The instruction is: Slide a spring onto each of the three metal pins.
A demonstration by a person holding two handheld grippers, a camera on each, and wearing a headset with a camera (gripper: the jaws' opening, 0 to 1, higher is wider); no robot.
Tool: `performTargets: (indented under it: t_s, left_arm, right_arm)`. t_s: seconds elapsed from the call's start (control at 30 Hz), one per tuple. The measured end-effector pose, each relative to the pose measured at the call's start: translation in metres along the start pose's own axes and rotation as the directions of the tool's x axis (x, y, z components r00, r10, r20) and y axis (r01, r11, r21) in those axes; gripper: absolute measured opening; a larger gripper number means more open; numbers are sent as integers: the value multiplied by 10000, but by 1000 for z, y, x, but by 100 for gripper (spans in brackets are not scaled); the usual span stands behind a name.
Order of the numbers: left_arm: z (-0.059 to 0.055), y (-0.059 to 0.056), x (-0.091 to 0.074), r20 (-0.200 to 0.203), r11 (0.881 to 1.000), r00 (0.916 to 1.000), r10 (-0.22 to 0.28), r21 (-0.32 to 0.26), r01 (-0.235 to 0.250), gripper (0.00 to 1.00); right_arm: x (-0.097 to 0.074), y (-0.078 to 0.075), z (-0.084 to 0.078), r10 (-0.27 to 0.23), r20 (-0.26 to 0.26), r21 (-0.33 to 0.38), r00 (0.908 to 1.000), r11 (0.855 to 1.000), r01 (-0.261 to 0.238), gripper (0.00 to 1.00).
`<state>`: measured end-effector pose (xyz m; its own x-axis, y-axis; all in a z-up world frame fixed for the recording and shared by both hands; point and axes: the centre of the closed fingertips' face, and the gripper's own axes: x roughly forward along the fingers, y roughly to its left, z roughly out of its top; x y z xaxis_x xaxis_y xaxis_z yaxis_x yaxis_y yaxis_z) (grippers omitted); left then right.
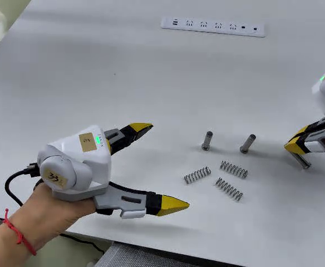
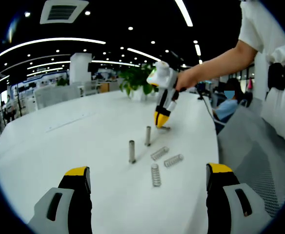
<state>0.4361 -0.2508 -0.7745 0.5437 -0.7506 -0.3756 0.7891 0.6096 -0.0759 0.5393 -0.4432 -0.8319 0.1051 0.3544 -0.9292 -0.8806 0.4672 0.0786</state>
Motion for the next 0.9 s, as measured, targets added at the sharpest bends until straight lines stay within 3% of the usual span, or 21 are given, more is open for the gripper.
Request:
performTargets:
  t_s: [0.9]
  left_arm:
    - [2, 0, 0, 4, 10000, 10000, 2, 27, -2, 100]
  right_arm:
    - [-15, -2, 3, -266, 1002, 280, 9946, 9993, 239, 8]
